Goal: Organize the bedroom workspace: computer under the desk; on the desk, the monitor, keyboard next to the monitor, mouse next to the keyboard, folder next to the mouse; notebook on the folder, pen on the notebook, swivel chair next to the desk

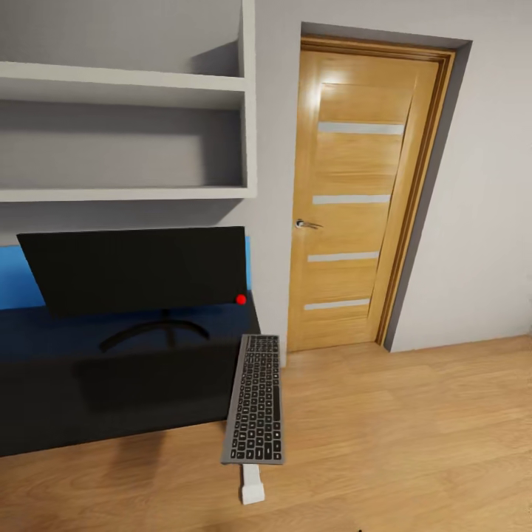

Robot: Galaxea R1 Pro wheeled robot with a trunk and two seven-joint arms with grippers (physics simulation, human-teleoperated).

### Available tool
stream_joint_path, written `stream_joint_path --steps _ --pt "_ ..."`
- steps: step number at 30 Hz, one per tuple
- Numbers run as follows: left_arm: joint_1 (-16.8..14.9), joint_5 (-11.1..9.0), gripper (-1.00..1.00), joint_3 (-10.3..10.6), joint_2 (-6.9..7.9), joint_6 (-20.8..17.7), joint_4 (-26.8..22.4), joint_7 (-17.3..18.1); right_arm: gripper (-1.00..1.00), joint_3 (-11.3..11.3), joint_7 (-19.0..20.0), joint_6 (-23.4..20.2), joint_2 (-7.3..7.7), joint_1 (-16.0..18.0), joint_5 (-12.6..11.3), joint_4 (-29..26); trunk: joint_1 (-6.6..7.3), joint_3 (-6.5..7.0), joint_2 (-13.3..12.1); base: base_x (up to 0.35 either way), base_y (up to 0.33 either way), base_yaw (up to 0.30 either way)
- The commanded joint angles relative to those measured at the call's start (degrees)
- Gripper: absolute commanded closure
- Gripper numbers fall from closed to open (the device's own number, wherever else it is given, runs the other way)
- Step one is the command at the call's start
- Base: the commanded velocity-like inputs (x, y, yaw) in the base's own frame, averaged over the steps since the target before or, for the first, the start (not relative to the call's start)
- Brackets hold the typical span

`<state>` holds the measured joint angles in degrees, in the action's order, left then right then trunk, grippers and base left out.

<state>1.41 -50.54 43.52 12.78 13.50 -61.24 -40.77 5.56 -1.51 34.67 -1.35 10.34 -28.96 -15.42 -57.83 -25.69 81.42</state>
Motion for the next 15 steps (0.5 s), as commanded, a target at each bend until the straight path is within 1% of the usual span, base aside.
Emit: stream_joint_path --steps 1,15 --pt "0.0 -0.5 -1.0 0.2 0.05 0.4 0.0 -0.2 -1.0 0.5 -0.2 0.2 0.03 0.0 -0.5 0.0 0.0 -0.05 0.0 0.0 -0.312 0.0" --pt "0.0 -0.5 -1.0 0.2 0.05 0.4 0.4 -0.1 -1.0 0.5 -0.2 0.1 0.03 0.0 -0.4 0.0 0.0 -0.05 0.0 0.0 -0.312 0.0"
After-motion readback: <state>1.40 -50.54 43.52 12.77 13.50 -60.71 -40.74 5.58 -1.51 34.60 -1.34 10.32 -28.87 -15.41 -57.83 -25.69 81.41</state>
